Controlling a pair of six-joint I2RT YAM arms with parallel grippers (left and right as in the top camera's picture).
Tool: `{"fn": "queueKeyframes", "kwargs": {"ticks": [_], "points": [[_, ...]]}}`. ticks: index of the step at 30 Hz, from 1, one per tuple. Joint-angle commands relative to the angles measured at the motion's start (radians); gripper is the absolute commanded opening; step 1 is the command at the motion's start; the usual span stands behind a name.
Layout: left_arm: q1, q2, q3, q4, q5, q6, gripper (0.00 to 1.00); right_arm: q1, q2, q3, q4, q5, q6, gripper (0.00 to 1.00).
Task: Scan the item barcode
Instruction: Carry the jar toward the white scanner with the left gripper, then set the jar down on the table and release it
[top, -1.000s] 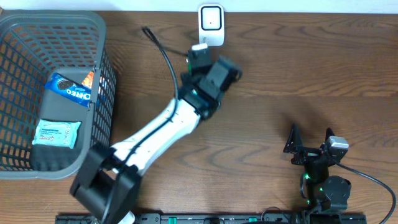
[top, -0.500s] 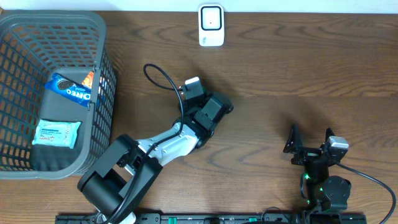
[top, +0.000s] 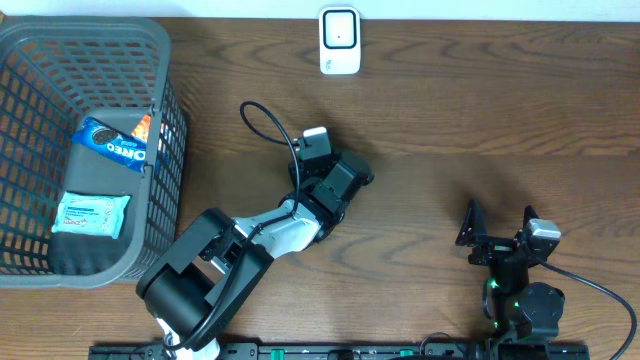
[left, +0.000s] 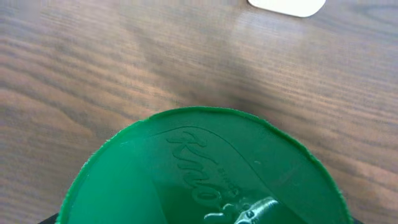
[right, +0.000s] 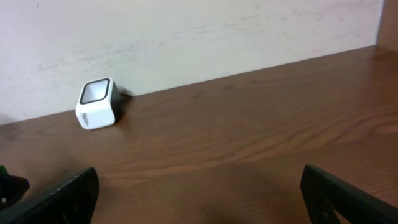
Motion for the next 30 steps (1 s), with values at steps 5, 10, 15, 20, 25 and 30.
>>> {"fn": "queueKeyframes", "kwargs": {"ticks": [5,10,15,20,25,30], "points": [[0.000,0.031,0.003,0.030,-0.080,0.085,0.68,0.010,-0.005,-0.002,-0.004,0.005,0.008,0.99],[0.000,0.084,0.003,0.078,-0.087,0.090,0.80,0.010,-0.005,-0.002,-0.004,0.005,0.008,0.99],[-0.002,0.063,0.006,0.133,-0.087,0.171,0.98,0.010,-0.005,-0.002,-0.004,0.005,0.008,0.99],[-0.043,-0.104,0.014,0.113,-0.086,0.366,0.98,0.010,-0.005,-0.002,-0.004,0.006,0.008,0.99],[-0.092,-0.403,0.062,-0.107,-0.085,0.441,0.98,0.010,-0.005,-0.002,-0.004,0.005,0.008,0.99],[-0.070,-0.761,0.074,-0.332,-0.084,0.433,0.98,0.010,-0.005,-0.002,-0.004,0.005,0.008,0.99]]}}
